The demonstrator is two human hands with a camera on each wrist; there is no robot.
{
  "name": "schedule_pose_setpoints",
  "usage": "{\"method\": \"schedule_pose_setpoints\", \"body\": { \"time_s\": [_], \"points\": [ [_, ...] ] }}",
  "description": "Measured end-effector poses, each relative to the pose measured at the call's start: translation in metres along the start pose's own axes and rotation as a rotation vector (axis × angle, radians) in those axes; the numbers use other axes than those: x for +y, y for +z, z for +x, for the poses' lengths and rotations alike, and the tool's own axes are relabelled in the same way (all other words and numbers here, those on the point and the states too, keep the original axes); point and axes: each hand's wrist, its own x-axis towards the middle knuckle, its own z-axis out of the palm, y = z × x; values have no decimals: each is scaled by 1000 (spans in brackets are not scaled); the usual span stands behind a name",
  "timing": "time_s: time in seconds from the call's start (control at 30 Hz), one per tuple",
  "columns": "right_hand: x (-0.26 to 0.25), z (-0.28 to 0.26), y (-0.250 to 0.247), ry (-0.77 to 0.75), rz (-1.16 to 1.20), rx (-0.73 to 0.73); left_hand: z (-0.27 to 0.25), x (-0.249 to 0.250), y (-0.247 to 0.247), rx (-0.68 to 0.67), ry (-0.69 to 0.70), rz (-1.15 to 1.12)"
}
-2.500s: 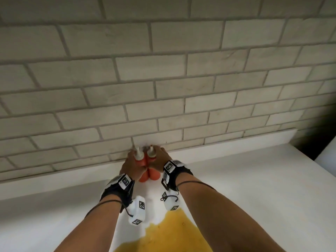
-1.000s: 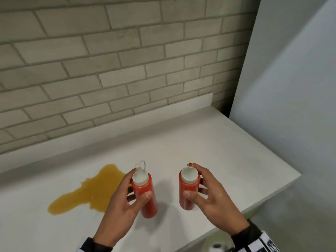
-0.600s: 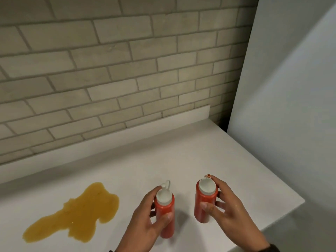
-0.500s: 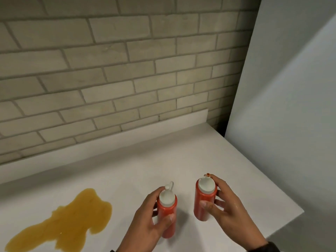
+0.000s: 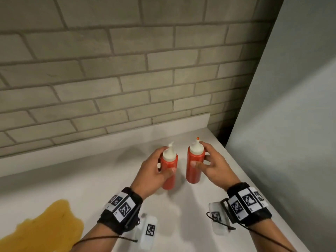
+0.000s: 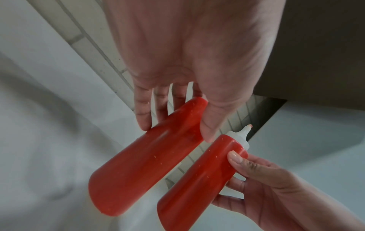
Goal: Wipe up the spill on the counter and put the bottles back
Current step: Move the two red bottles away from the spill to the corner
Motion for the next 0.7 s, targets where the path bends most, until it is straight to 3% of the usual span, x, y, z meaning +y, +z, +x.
{"method": "schedule_pose_setpoints", "body": {
  "time_s": [0.2,0.47,0.7],
  "points": [
    [8,89,-13,-39,-3,-55,79,19,11,169,-83,71],
    [14,179,-3,-13,-30,-65,167,17,25,251,-271,134],
    [31,226,4,18,-71,-43,209,18,40,290,-351,199]
  ]
}}
